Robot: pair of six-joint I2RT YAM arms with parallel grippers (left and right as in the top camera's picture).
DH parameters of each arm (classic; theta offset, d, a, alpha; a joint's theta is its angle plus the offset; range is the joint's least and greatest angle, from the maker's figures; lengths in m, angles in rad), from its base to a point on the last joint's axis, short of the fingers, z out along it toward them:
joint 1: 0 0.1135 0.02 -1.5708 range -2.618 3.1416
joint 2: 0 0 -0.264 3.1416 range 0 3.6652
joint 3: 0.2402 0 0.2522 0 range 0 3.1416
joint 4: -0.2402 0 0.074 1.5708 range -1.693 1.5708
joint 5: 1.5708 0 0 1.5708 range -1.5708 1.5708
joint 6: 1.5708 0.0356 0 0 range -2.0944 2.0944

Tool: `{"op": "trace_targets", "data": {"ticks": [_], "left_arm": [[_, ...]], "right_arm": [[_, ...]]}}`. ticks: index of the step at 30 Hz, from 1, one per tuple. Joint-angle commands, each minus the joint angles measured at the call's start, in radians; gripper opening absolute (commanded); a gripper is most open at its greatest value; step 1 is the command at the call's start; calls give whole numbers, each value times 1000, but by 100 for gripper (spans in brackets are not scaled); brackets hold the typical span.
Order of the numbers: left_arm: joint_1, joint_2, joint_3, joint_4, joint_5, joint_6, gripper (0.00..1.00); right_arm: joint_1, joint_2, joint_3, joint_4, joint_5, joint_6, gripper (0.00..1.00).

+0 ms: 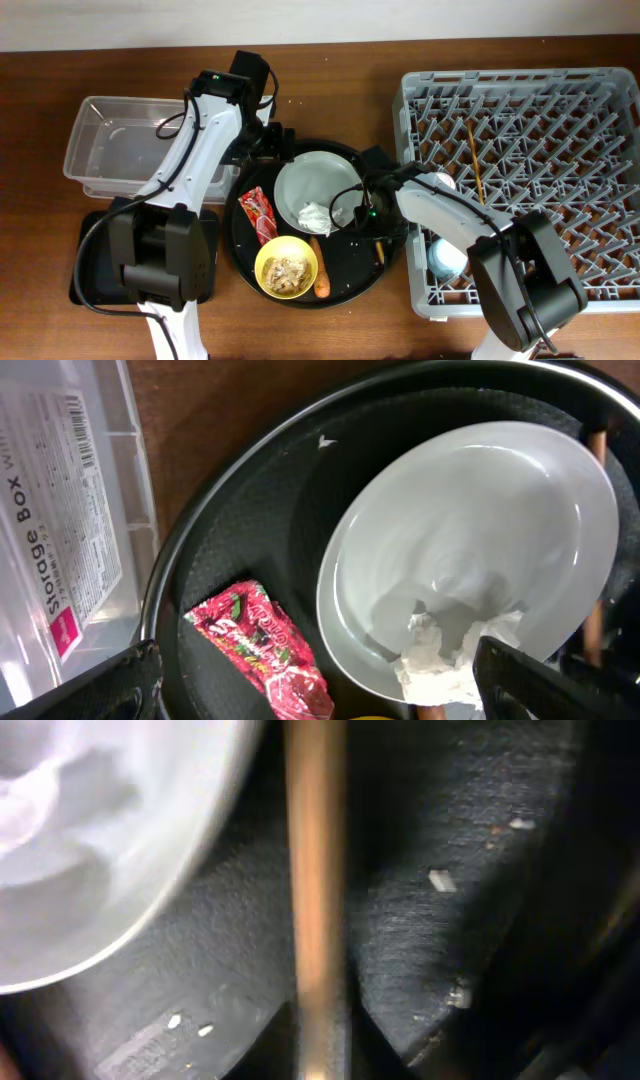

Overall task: Sort waste into correct bins and load items into the dishwasher rack
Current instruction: 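Place the second chopstick into the rack with the right gripper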

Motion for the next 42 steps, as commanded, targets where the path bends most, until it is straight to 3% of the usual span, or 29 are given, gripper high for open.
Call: {"op": "trace_targets", "data": {"ticks": [1, 3, 4, 6, 14, 19, 22, 24, 29, 32, 39, 42], "left_arm": [[5, -14, -4, -2, -4, 16, 98], [5, -14, -4, -2, -4, 16, 98], [5, -14, -4, -2, -4, 16, 98], [5, -14, -4, -2, -4, 16, 98], [5, -14, -4, -17, 19, 16, 98], [-16, -14, -4, -63, 27, 16, 98], [-73, -14, -4, -53, 26, 16, 98], [-130, -14, -4, 7, 26, -2, 98], [-193, -14, -4, 45, 26, -71, 97], [-214, -14, -4, 44, 15, -72, 98], [-216, -13, -81, 87, 16, -101, 98], [-217, -13, -146, 136, 19, -101, 98]], "right_arm": [[15, 37, -28, 6, -10, -3, 13], [15, 37, -27, -1, -10, -3, 11], [13, 37, -19, -11, -10, -7, 4], [13, 31, 35, -63, -11, -8, 4], [-2, -12, 512, -447, 43, -19, 4], [-171, -12, 793, -686, 118, -122, 4], [-319, -9, 787, -701, 118, -146, 4], [-446, -9, 748, -700, 126, -249, 4], [-610, -9, 610, -605, 121, -254, 4], [-629, -8, 541, -533, 121, -336, 4], [-628, -8, 501, -466, 121, -368, 4], [-628, -8, 501, -464, 121, -367, 17]]}}
